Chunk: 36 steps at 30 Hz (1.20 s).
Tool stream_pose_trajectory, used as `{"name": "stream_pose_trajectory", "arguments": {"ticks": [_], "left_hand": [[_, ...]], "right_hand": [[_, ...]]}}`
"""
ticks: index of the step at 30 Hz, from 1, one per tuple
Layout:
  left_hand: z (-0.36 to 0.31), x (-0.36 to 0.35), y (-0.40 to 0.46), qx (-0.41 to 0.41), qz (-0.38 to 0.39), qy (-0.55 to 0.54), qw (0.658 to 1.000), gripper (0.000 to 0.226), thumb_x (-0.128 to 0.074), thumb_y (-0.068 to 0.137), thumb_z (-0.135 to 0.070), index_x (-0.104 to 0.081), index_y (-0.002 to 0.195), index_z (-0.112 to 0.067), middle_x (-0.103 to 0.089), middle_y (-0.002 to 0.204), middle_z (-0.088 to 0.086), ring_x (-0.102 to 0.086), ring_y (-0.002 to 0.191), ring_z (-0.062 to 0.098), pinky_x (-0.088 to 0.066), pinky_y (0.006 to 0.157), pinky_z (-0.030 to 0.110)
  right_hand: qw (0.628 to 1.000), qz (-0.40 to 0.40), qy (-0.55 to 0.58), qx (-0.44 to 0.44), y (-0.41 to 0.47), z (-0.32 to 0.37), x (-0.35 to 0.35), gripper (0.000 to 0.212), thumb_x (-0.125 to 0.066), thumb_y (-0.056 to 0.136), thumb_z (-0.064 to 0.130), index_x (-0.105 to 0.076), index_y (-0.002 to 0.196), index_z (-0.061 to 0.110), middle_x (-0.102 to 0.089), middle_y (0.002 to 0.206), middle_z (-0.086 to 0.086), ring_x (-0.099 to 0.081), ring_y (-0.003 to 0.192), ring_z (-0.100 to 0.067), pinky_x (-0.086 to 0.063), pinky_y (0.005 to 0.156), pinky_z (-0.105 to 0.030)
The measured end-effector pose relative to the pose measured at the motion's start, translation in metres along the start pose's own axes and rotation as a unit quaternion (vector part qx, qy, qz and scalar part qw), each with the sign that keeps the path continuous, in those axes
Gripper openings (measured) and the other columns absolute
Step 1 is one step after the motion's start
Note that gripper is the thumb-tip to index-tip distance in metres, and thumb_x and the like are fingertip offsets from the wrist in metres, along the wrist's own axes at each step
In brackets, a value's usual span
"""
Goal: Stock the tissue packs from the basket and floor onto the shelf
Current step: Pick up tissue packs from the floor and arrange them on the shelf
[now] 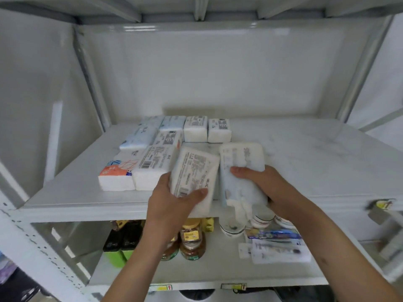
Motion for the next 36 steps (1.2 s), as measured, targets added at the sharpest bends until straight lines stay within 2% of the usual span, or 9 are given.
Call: {"name": "stream_pose_trajectory", "arguments": {"ticks": [3, 9, 12, 16, 20, 26, 29, 34, 36], "left_hand": [[-0.015, -0.006, 0.012, -0.061, -0.022, 0.103, 0.993, 0.057, -0.086, 0.077, -0.041, -0.051, 0.121, -0.031, -0.061, 0.097, -0.022, -0.059, 0.082, -0.007, -0.047, 0.053, 0.003], [-0.021, -0.01, 0.025, -0.081, -0.087, 0.261, 0.958, 0.081, -0.065, 0.073, -0.07, -0.047, 0.136, -0.022, -0.067, 0.113, 0.001, -0.064, 0.104, 0.026, -0.061, 0.081, 0.046], [-0.033, -0.007, 0.017, -0.125, -0.135, 0.366, 0.912, 0.075, -0.058, 0.077, -0.076, -0.055, 0.126, -0.018, -0.064, 0.112, 0.005, -0.06, 0.104, 0.03, -0.057, 0.084, 0.045], [-0.048, 0.005, 0.018, -0.201, -0.197, 0.427, 0.859, 0.065, -0.063, 0.084, -0.066, -0.065, 0.126, -0.017, -0.063, 0.118, 0.008, -0.059, 0.107, 0.032, -0.049, 0.087, 0.045], [-0.045, -0.002, 0.021, -0.286, -0.139, 0.428, 0.846, 0.051, -0.052, 0.092, -0.065, -0.075, 0.11, -0.023, -0.067, 0.111, -0.001, -0.059, 0.104, 0.025, -0.041, 0.092, 0.044], [-0.031, 0.013, 0.019, -0.364, 0.048, 0.438, 0.821, 0.065, -0.056, 0.085, -0.068, -0.061, 0.139, -0.034, -0.057, 0.143, -0.01, -0.046, 0.137, 0.012, -0.027, 0.115, 0.04], [-0.03, 0.023, 0.033, -0.363, 0.055, 0.466, 0.805, 0.055, -0.056, 0.088, -0.062, -0.064, 0.136, -0.036, -0.062, 0.141, -0.013, -0.05, 0.135, 0.012, -0.03, 0.11, 0.036], [-0.043, 0.008, 0.047, -0.365, 0.057, 0.513, 0.775, 0.051, -0.061, 0.087, -0.058, -0.068, 0.131, -0.034, -0.068, 0.135, -0.013, -0.057, 0.131, 0.014, -0.033, 0.112, 0.042], [-0.046, 0.005, 0.053, -0.362, 0.058, 0.517, 0.773, 0.051, -0.064, 0.087, -0.056, -0.067, 0.132, -0.035, -0.068, 0.135, -0.013, -0.058, 0.131, 0.014, -0.034, 0.112, 0.04]], "right_hand": [[1.0, -0.014, -0.002, -0.013, 0.013, 0.0, 0.009, 0.043, -0.084, 0.08, 0.032, -0.076, 0.12, 0.019, -0.082, 0.111, -0.003, -0.077, 0.106, -0.022, -0.055, 0.105, -0.046], [0.996, -0.055, -0.064, -0.009, 0.035, -0.003, 0.014, 0.038, -0.088, 0.074, 0.044, -0.079, 0.105, 0.023, -0.083, 0.1, 0.003, -0.079, 0.099, -0.018, -0.058, 0.101, -0.042], [0.992, -0.072, -0.104, 0.007, 0.041, 0.003, 0.011, 0.03, -0.088, 0.073, 0.046, -0.076, 0.094, 0.03, -0.081, 0.094, 0.01, -0.077, 0.096, -0.013, -0.059, 0.094, -0.035], [0.972, -0.09, -0.211, 0.043, 0.048, 0.014, 0.011, 0.043, -0.083, 0.074, 0.058, -0.075, 0.106, 0.031, -0.075, 0.096, 0.014, -0.071, 0.091, -0.006, -0.055, 0.076, -0.024], [0.963, -0.078, -0.256, 0.037, 0.05, 0.016, 0.013, 0.069, -0.072, 0.076, 0.071, -0.068, 0.129, 0.026, -0.073, 0.127, 0.005, -0.07, 0.109, -0.015, -0.055, 0.097, -0.035], [0.952, 0.031, -0.3, 0.049, 0.021, 0.011, 0.014, 0.1, -0.073, 0.078, 0.065, -0.024, 0.16, 0.034, -0.038, 0.156, 0.016, -0.046, 0.131, -0.004, -0.042, 0.098, -0.025], [0.929, 0.046, -0.36, 0.076, 0.013, 0.009, 0.016, 0.102, -0.076, 0.082, 0.053, -0.017, 0.164, 0.034, -0.027, 0.165, 0.018, -0.029, 0.137, 0.003, -0.031, 0.106, -0.022], [0.913, 0.052, -0.401, 0.056, 0.02, 0.009, 0.018, 0.131, -0.074, 0.053, 0.081, -0.014, 0.163, 0.043, -0.012, 0.173, 0.015, -0.019, 0.158, -0.014, -0.026, 0.124, -0.036], [0.894, 0.06, -0.44, 0.062, 0.022, 0.01, 0.017, 0.135, -0.082, 0.053, 0.073, -0.01, 0.163, 0.043, -0.005, 0.174, 0.014, -0.015, 0.159, -0.013, -0.021, 0.126, -0.034]]}}
Point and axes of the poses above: each hand's wrist, its own y-axis towards the middle knuckle, its own x-axis out of the back of the hand, z = x × y, the point moved 9 cm from there along y, towards the middle knuckle
